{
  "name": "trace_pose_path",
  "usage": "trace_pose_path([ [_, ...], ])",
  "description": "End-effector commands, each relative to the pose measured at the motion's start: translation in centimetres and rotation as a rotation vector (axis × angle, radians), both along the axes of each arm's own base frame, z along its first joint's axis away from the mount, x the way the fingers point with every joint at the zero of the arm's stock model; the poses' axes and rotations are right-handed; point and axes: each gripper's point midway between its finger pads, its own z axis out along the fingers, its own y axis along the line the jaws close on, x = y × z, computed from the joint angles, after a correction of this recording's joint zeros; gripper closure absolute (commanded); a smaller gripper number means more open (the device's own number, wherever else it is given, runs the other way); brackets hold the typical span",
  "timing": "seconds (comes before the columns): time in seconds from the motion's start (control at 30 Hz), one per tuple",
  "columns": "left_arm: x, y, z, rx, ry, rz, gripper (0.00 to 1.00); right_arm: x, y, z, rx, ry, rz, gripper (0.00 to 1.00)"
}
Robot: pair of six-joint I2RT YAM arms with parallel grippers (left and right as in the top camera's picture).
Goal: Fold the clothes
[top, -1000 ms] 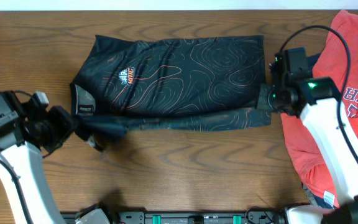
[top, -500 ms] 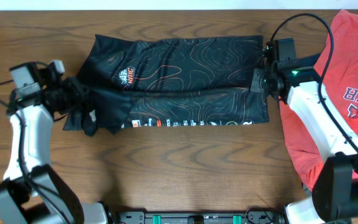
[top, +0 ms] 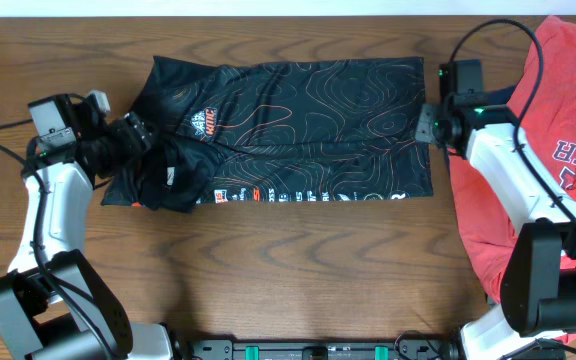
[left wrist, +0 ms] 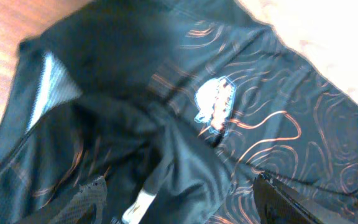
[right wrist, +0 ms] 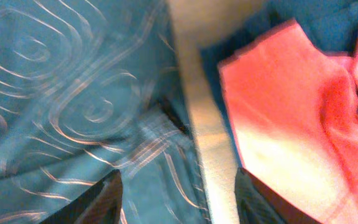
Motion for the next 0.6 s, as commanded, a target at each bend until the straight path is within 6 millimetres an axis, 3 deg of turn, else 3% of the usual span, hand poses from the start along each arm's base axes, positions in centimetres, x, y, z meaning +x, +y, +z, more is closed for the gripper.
trace_pose_path([
  [0.0,-1.7,0.6,-1.0,-0.009,0.083,0.028,0.23,-1.4,-0.7,-0.7,0.012,0.068,-0.020,0.52],
  [0.17,-4.7,-2.6,-2.7,-0.022,0.213,-0.095,0.26,-4.6,1.5,-2.1,0.084,0.207,0.089,0.53],
  [0.57,-7.1,-7.1,-6.7,0.227,0.348,-0.273,0.26,-7.4,2.9,-6.6,0.096,0.247,0.150,0.59],
])
